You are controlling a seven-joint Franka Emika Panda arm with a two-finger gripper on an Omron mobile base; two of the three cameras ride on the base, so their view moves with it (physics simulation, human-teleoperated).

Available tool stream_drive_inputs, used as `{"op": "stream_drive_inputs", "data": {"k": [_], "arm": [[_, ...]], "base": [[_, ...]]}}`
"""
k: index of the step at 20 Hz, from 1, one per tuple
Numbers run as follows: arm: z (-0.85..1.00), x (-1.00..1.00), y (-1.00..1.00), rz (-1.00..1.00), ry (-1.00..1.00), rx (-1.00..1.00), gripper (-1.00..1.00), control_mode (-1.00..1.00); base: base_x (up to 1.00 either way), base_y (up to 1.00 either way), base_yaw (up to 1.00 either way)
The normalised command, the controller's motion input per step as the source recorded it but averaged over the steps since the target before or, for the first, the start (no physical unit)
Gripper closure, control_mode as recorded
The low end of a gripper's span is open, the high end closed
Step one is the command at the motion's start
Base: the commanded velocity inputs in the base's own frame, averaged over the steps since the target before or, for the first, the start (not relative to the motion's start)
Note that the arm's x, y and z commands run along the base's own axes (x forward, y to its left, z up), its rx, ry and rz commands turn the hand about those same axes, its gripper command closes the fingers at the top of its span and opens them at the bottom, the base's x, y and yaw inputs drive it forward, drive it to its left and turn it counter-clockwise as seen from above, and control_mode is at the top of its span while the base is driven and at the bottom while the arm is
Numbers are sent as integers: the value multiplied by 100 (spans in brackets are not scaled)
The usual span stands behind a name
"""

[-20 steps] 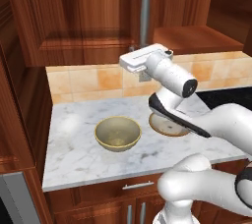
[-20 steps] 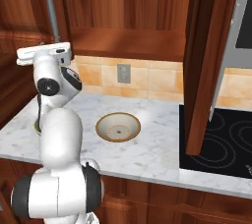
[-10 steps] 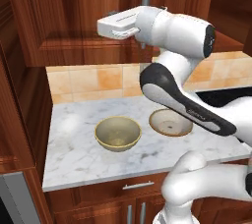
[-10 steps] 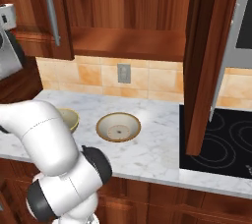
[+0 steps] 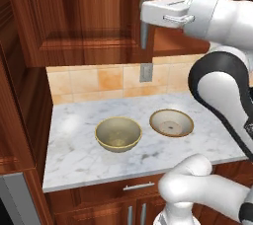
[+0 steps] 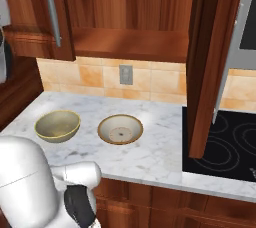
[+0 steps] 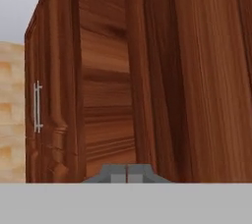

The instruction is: Open the cabinet. Pick the bowls from the counter and place them in the cabinet. Then close the cabinet.

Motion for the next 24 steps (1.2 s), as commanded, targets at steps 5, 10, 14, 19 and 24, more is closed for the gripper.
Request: {"op": "stream_drive_inputs", "data": {"k": [5, 10, 14, 19, 24], "arm": [[-59, -24, -98, 5, 9, 25, 100, -100], [-16, 0, -54, 11, 28, 49, 100, -100], [3, 0, -34, 16, 34, 48, 100, -100], [0, 0, -12, 14, 41, 44, 100, -100], [0, 22, -7, 27, 30, 26, 100, -100]], "base": [[0, 0, 0], [0, 0, 0], [0, 0, 0], [0, 0, 0], [0, 0, 0]]}}
